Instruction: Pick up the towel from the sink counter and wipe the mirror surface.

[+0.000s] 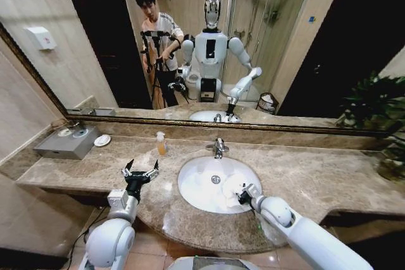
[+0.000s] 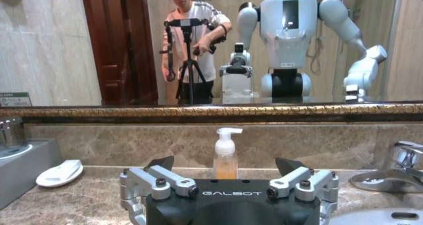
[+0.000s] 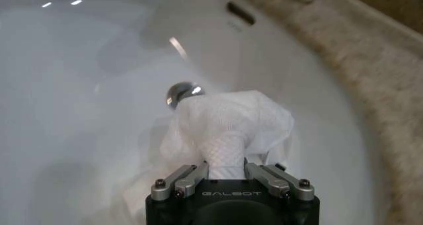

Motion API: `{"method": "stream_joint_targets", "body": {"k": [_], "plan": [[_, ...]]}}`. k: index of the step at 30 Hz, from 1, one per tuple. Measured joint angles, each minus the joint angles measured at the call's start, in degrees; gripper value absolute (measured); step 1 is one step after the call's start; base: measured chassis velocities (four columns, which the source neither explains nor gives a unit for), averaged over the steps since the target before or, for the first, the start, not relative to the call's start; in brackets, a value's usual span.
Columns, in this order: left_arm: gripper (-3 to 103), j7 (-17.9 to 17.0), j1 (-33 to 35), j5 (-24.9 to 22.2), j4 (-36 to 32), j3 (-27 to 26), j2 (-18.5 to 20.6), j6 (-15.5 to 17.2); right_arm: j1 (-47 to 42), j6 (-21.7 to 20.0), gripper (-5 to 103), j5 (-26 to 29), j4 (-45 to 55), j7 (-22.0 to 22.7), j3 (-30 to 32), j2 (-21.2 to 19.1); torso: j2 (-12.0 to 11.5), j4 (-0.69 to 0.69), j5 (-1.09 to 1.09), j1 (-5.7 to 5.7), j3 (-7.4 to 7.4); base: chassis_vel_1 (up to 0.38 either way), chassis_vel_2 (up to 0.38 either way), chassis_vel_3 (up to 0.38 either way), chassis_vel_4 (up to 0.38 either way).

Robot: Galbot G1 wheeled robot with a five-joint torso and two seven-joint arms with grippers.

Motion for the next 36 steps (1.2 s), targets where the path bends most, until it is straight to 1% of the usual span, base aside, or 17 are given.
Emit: {"method": "stream_joint_targets", "body": {"k": [2, 5, 6, 8, 13, 16, 18, 19, 20, 22, 23, 24, 26, 31, 36], "plan": [[100, 0.0, 0.0, 0.0, 0.0, 0.0, 0.0, 0.0, 0.1, 0.0, 10, 0.0, -0.1, 0.0, 0.0, 0.0, 0.0, 0.0, 0.0, 0.0, 0.0, 0.0, 0.0, 0.0, 0.0], [100, 0.0, 0.0, 0.0, 0.0, 0.0, 0.0, 0.0, 4.9, -0.6, 10, 0.5, -3.2, -0.2, -1.9, 0.3, 0.0, -0.01, 0.0, 0.0, 0.0, 0.0, 0.0, 0.0, 0.0], [100, 0.0, 0.0, 0.0, 0.0, 0.0, 0.0, 0.0, 4.9, -0.6, 10, 0.5, -3.2, -0.2, -1.9, 0.3, 0.0, -0.01, 0.0, 0.0, 0.0, 0.0, 0.0, 0.0, 0.0], [100, 0.0, 0.0, 0.0, 0.0, 0.0, 0.0, 0.0, 6.8, -1.1, 10, 1.5, -4.4, -0.2, -3.9, 0.2, 0.0, 0.01, -0.02, 0.0, 0.0, 0.0, 0.0, 0.0, 0.0], [100, 0.0, 0.0, 0.0, 0.0, 0.0, 0.0, 0.0, 6.1, -2.2, 10, 4.0, -2.8, 0.6, -6.3, -0.5, 0.0, 0.0, 0.0, 0.01, 0.0, 0.0, 0.0, 0.0, 0.0], [100, 0.0, 0.0, 0.0, 0.0, 0.0, 0.0, 0.0, 4.4, -2.7, 10, 5.9, 0.2, 1.2, -7.9, -2.1, 0.0, -0.02, -0.03, 0.0, 0.0, 0.0, 0.0, 0.0, 0.0], [100, 0.0, 0.0, 0.0, 0.0, 0.0, 0.0, 0.0, 4.1, -2.7, 10, 6.3, 0.5, 1.2, -8.1, -2.1, 0.0, -0.03, -0.01, 0.0, 0.0, 0.0, 0.0, 0.0, 0.0], [100, 0.0, 0.0, 0.0, 0.0, 0.0, 0.0, 0.0, 4.3, -2.7, 10, 6.4, 0.3, 1.3, -8.1, -1.9, 0.0, -0.03, -0.04, -0.01, -0.01, 0.0, 0.0, 0.0, 0.0], [100, 0.0, 0.0, 0.0, 0.0, 0.0, 0.0, 0.0, 5.3, -2.6, 10, 6.5, -1.1, 1.6, -8.0, -0.9, 0.0, -0.02, 0.01, -0.01, 0.0, 0.0, 0.0, 0.0, 0.0], [100, 0.0, 0.0, 0.0, 0.0, 0.0, 0.0, 0.0, 5.8, -2.6, 10, 6.5, -1.7, 1.7, -8.0, -0.5, 0.0, -0.01, 0.01, -0.01, 0.0, 0.0, 0.0, 0.0, 0.0], [100, 0.0, 0.0, 0.0, 0.0, 0.0, 0.0, 0.0, 7.0, -2.4, 10, 6.5, -2.9, 1.7, -7.9, 0.0, 0.0, 0.0, 0.02, -0.01, 0.0, 0.0, 0.0, 0.0, 0.0], [100, 0.0, 0.0, 0.0, 0.0, 0.0, 0.0, 0.0, 8.3, -2.3, 10, 6.4, -4.3, 1.7, -7.7, 0.6, 0.0, 0.01, -0.02, 0.0, 0.0, 0.0, 0.0, 0.0, 0.0], [100, 0.0, 0.0, 0.0, 0.0, 0.0, 0.0, 0.0, 10.8, -1.9, 10, 6.2, -6.2, 1.7, -7.6, 1.4, 0.0, 0.01, 0.0, 0.0, 0.0, 0.0, 0.0, 0.0, 0.0], [100, 0.0, 0.0, 0.0, 0.0, 0.0, 0.0, 0.0, 13.6, -1.8, 10, 6.2, -8.1, 1.4, -7.5, 1.2, 0.0, 0.01, -0.02, 0.01, 0.0, 0.0, 0.0, 0.0, 0.0], [100, 0.0, 0.0, 0.0, 0.0, 0.0, 0.0, 0.0, 12.1, -1.8, 10, 6.1, -7.2, 1.1, -8.3, 0.7, 0.0, -0.01, -0.01, 0.01, 0.0, 0.0, 0.0, 0.0, 0.0]]}}
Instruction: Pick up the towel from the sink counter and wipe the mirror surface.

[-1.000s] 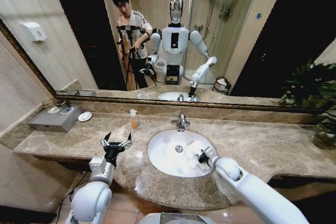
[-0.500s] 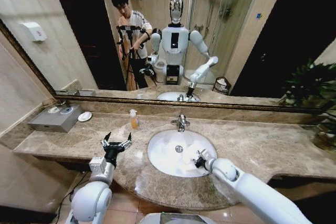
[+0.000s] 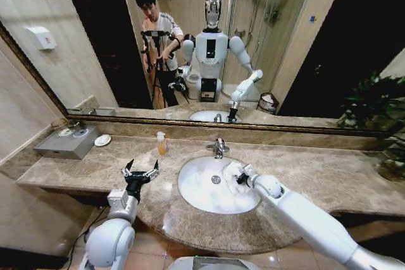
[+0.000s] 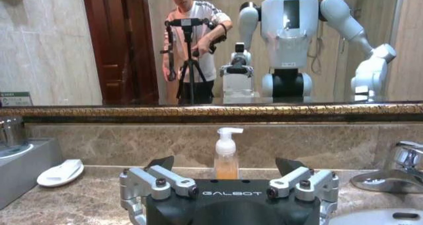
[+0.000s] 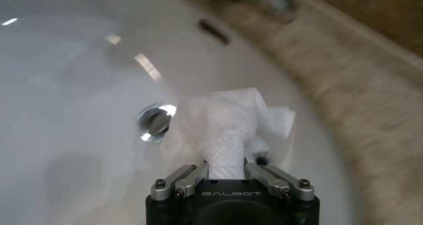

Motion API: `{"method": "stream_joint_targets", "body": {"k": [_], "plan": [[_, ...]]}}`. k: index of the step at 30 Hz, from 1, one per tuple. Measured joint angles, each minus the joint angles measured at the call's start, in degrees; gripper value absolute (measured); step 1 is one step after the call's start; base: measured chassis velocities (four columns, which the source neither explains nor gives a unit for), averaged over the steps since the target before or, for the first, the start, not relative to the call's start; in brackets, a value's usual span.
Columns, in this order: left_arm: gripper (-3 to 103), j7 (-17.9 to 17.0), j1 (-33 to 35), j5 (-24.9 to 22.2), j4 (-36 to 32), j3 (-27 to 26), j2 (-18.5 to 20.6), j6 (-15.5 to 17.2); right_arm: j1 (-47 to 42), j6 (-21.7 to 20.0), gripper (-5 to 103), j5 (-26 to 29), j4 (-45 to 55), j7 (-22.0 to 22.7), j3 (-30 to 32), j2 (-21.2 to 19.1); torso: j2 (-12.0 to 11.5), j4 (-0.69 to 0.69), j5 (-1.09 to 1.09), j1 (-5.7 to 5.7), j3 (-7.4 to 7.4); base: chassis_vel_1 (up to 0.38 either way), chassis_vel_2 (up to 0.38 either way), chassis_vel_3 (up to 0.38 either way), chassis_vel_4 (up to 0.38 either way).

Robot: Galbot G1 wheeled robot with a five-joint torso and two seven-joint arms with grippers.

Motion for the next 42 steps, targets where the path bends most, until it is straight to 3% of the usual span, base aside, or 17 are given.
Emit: {"method": "stream_joint_targets", "body": {"k": [10, 15, 24, 34, 42], "plan": [[100, 0.0, 0.0, 0.0, 0.0, 0.0, 0.0, 0.0, -2.5, -0.1, 10, 0.9, 5.2, 0.1, -4.6, -2.1, 0.0, 0.0, 0.0, 0.0, 0.0, 0.0, 0.0, 0.0, 0.0], [100, 0.0, 0.0, 0.0, 0.0, 0.0, 0.0, 0.0, 0.1, 2.3, 10, 0.3, 0.7, 1.9, -4.6, 1.3, 0.0, 0.03, 0.04, 0.0, 0.0, 0.0, 0.0, 0.0, 0.0], [100, 0.0, 0.0, 0.0, 0.0, 0.0, 0.0, 0.0, 3.7, 5.7, 10, -1.0, -4.8, 1.1, -3.4, 3.6, 0.0, 0.01, 0.0, 0.0, 0.0, 0.0, 0.0, 0.0, 0.0], [100, 0.0, 0.0, 0.0, 0.0, 0.0, 0.0, 0.0, -1.3, 7.0, 10, -1.7, -0.9, 1.7, -7.4, 4.4, 0.0, 0.01, 0.0, -0.01, 0.0, 0.0, 0.0, 0.0, 0.0], [100, 0.0, 0.0, 0.0, 0.0, 0.0, 0.0, 0.0, 0.6, 7.3, 10, -0.2, 1.4, 2.3, -11.7, 4.5, 0.0, 0.0, -0.02, -0.01, 0.0, 0.0, 0.0, 0.0, 0.0]]}}
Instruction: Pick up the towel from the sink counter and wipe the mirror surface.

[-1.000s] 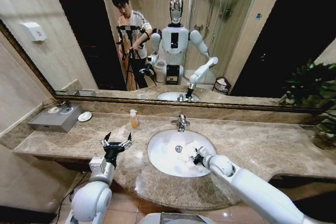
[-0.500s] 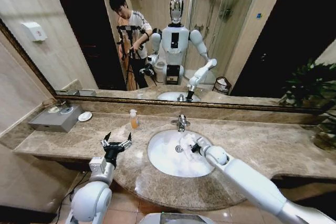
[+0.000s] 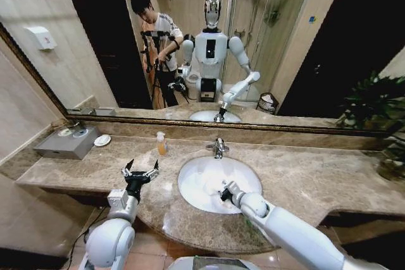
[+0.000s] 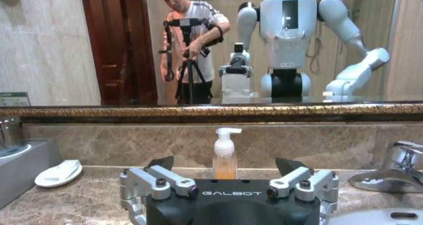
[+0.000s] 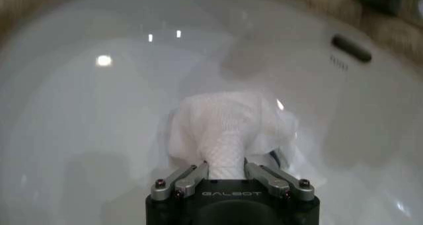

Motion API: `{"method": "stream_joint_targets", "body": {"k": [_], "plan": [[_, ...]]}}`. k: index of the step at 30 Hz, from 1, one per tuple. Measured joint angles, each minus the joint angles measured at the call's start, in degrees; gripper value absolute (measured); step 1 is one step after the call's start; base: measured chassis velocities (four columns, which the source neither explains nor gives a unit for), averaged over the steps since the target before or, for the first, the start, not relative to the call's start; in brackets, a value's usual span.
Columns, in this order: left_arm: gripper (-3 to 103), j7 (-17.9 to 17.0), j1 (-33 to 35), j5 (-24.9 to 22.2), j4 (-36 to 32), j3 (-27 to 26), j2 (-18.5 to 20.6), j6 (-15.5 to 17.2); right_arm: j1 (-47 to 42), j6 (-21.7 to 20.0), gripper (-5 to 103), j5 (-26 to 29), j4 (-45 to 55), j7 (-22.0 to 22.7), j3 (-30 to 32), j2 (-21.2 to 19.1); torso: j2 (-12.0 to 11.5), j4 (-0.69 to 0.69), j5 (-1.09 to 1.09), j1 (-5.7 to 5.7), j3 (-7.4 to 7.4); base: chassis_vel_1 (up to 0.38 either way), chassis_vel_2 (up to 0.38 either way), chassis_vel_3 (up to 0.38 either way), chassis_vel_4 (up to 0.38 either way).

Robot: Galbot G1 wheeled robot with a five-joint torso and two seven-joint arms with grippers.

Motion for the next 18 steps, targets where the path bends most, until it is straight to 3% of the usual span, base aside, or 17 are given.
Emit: {"method": "stream_joint_targets", "body": {"k": [9, 18], "plan": [[100, 0.0, 0.0, 0.0, 0.0, 0.0, 0.0, 0.0, 7.3, 2.3, 10, 1.4, -7.9, 2.6, 1.0, 7.0, 0.0, 0.02, 0.02, 0.01, 0.0, 0.0, 0.0, 0.0, 0.0], [100, 0.0, 0.0, 0.0, 0.0, 0.0, 0.0, 0.0, 4.6, 2.8, 10, 1.6, -5.6, 2.9, -1.4, 6.5, 0.0, 0.01, 0.03, 0.01, 0.0, 0.0, 0.0, 0.0, 0.0]]}}
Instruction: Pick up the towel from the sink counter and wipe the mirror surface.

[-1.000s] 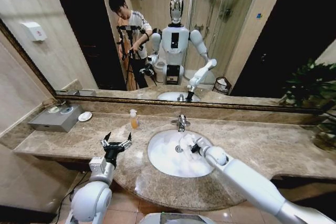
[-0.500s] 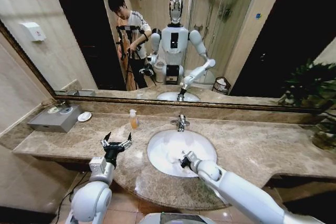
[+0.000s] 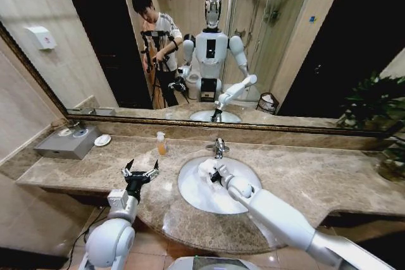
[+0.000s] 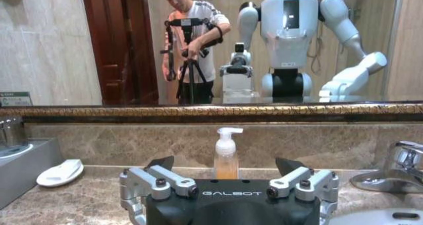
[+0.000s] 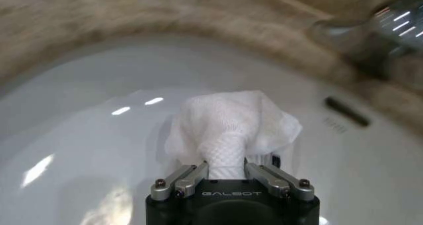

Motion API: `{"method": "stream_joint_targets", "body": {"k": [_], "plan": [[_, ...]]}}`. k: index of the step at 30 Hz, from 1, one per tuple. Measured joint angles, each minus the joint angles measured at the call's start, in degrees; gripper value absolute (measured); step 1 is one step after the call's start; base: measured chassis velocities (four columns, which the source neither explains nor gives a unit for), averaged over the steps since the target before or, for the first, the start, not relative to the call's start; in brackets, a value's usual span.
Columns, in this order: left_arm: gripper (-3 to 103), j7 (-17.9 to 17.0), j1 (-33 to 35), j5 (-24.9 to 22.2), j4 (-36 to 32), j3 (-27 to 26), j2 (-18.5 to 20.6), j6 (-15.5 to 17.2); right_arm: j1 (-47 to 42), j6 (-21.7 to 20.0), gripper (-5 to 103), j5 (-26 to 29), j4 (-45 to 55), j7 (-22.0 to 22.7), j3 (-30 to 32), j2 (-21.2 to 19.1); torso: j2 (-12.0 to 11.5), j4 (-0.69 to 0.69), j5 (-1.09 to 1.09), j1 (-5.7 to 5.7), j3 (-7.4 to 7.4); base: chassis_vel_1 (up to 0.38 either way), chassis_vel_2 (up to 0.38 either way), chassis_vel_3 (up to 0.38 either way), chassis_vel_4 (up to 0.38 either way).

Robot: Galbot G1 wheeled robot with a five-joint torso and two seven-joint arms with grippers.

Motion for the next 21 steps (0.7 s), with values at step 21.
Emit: {"method": "stream_joint_targets", "body": {"k": [21], "plan": [[100, 0.0, 0.0, 0.0, 0.0, 0.0, 0.0, 0.0, 4.3, 0.8, 10, 1.2, -2.6, 1.0, 1.5, 4.6, 0.0, 0.01, -0.02, 0.0, 0.0, 0.0, 0.0, 0.0, 0.0]]}}
